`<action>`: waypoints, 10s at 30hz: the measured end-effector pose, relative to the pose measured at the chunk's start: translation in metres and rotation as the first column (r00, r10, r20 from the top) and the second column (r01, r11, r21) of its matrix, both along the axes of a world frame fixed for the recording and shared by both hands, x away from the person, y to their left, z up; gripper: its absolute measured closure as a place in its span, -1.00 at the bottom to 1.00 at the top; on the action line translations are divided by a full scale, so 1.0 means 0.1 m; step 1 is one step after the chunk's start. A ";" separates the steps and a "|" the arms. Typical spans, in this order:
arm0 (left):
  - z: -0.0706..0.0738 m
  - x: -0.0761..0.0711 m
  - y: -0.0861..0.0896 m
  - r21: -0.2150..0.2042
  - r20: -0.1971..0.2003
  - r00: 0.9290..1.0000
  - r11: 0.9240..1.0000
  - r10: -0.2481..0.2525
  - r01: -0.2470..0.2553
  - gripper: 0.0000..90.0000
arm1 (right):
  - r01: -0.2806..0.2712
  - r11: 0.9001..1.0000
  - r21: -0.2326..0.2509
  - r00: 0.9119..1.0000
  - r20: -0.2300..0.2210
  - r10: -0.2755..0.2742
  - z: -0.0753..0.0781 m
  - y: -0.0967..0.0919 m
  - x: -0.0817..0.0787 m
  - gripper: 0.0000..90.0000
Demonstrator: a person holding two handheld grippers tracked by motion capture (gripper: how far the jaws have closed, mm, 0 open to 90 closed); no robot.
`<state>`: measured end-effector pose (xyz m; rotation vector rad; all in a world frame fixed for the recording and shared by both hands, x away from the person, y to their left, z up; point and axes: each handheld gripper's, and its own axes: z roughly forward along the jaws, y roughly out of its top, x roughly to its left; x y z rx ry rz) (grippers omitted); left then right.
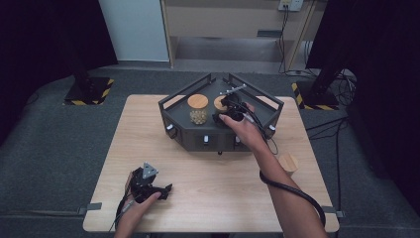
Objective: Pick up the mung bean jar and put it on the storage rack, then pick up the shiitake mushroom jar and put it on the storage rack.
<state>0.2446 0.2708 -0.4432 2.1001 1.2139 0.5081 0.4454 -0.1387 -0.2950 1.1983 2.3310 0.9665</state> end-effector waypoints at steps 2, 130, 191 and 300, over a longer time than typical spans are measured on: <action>0.00 0.00 0.00 0.000 0.000 1.000 1.000 0.000 0.000 -1.00 | -0.001 1.000 0.001 1.000 0.001 0.001 0.00 0.00 0.00 -0.44; 0.00 0.00 0.00 0.001 0.000 1.000 1.000 0.000 0.000 -1.00 | -0.041 0.995 0.090 0.995 0.093 0.032 0.01 -1.36 -1.03 -0.91; 0.00 0.00 0.00 0.001 0.000 1.000 1.000 0.001 -0.001 -1.00 | 0.052 0.998 0.048 0.996 0.068 -0.055 -0.29 -2.07 -1.51 -0.92; 0.00 -0.01 -0.01 0.001 0.002 1.000 1.000 0.008 -0.008 -1.00 | 0.139 0.990 0.009 0.990 -0.027 -0.138 -1.17 -2.17 -1.58 -0.90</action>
